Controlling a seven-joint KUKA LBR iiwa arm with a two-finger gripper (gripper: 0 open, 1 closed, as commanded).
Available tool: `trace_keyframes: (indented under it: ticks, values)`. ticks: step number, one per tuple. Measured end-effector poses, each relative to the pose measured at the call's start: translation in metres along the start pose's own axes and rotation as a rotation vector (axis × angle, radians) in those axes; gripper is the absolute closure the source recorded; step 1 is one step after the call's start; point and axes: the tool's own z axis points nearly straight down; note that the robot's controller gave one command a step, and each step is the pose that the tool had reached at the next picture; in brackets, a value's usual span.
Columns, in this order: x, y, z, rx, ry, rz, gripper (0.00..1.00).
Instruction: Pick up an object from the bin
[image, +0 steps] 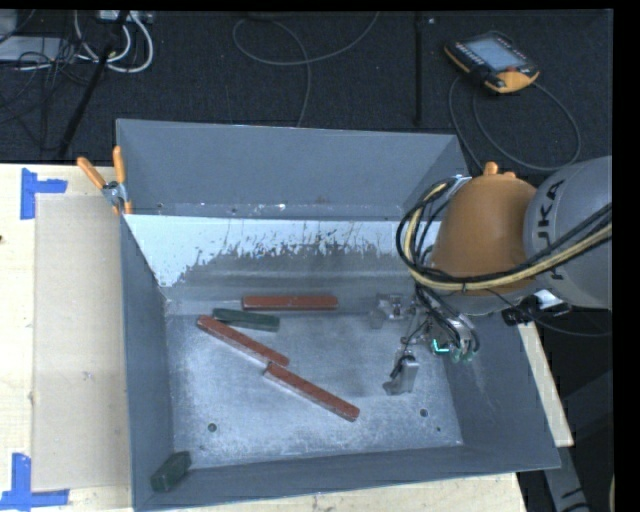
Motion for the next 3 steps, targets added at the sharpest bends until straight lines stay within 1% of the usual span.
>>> trace_keyframes:
  ticks: [1,2,3]
  values:
    - [-0.002,0.0,-0.004,0.001,-0.007,-0.001,0.0]
    - [0.02,0.046,0.043,0.0,-0.012,0.121,0.0]
    - [0.022,0.07,0.027,0.001,-0.006,0.065,0.0]
